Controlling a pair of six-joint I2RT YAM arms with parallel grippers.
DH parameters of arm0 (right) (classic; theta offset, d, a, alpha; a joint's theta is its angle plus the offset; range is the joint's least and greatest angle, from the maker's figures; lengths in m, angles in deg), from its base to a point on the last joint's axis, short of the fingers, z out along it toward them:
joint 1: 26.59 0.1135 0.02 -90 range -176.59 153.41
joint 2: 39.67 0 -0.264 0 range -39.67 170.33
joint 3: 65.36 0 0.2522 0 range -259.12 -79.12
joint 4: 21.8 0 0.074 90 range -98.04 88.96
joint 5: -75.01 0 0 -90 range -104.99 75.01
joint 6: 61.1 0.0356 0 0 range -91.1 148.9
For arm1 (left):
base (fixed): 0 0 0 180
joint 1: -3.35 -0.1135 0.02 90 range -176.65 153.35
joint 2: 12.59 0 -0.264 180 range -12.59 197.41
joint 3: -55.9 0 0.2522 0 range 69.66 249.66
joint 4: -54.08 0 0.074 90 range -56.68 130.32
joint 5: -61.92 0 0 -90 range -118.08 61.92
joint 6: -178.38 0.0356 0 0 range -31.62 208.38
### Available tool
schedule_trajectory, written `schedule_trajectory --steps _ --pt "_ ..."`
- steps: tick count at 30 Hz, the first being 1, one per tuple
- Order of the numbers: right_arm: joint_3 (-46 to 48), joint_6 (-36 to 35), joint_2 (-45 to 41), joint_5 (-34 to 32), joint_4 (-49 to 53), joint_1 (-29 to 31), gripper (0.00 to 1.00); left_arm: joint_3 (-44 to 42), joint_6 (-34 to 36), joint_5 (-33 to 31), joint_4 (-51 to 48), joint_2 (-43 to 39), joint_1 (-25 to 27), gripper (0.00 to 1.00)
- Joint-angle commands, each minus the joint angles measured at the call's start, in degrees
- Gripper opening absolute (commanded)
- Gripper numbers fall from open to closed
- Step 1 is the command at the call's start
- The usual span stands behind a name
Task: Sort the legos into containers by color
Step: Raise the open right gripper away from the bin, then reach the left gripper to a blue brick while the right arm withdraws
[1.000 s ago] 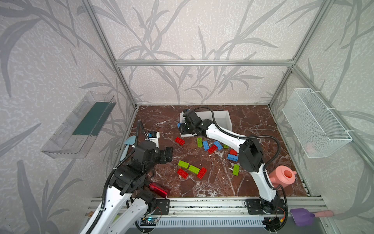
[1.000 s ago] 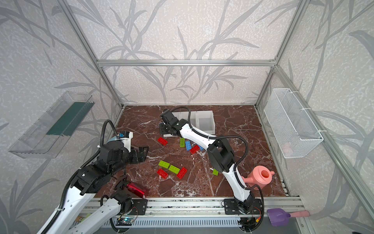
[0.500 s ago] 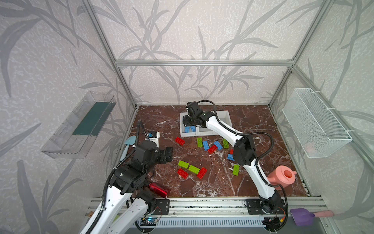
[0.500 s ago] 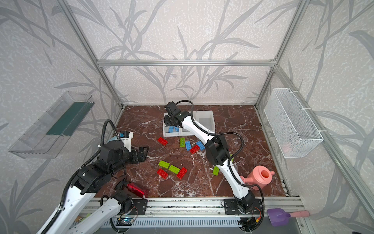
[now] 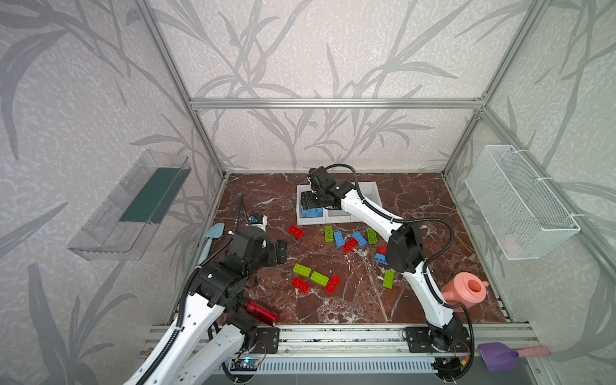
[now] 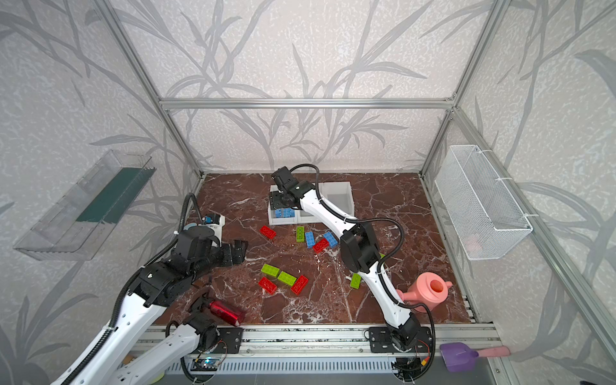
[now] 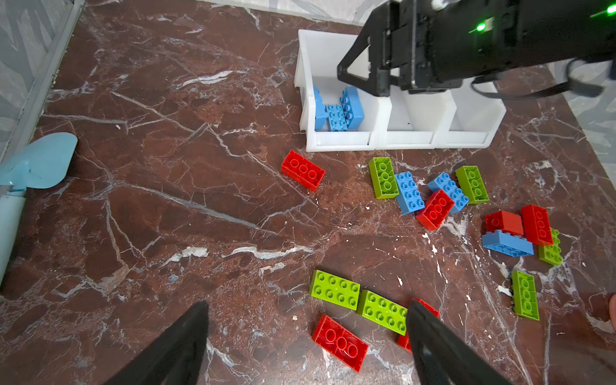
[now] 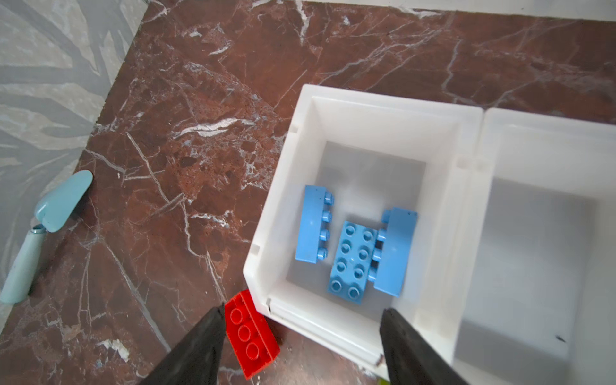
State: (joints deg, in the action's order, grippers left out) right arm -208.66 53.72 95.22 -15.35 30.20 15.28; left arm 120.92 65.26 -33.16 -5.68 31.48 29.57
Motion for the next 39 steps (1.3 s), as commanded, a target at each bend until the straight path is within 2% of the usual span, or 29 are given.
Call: schedule_trajectory --steps 1,6,9,12,18,25,31,39 --pt "7.9 -2.7 -11.5 -2.1 -2.1 -0.3 0.75 1.8 -0.1 -0.2 -2.7 3.4 0.3 0.92" --pt "34.2 -3.8 -29.6 -4.1 -16.4 -0.8 0.8 2.7 -3.7 1.5 -2.8 5.9 0.6 0.92" --pt "46.2 -3.9 -38.6 -4.1 -21.4 -1.4 0.86 2.6 -6.3 1.6 -1.3 7.5 1.9 0.91" --pt "55.6 -3.9 -46.0 -4.2 -23.9 -1.7 0.89 2.7 -8.8 2.2 1.0 10.3 3.5 0.91" --pt "72.3 -0.8 -58.7 -6.9 -26.9 -2.9 0.92 3.9 -12.9 -0.8 6.4 18.9 8.4 0.89" --pt "88.2 2.2 -70.9 -11.0 -31.2 -3.6 0.92 7.5 -17.2 -0.1 12.5 32.9 12.6 0.88" --pt "103.4 6.0 -79.8 -14.5 -44.2 -3.6 0.92 10.5 -20.3 1.1 17.8 43.1 14.6 0.86" --pt "106.3 5.2 -83.0 -18.0 -46.1 -3.7 0.92 15.8 -23.1 -0.1 20.5 52.9 16.6 0.8"
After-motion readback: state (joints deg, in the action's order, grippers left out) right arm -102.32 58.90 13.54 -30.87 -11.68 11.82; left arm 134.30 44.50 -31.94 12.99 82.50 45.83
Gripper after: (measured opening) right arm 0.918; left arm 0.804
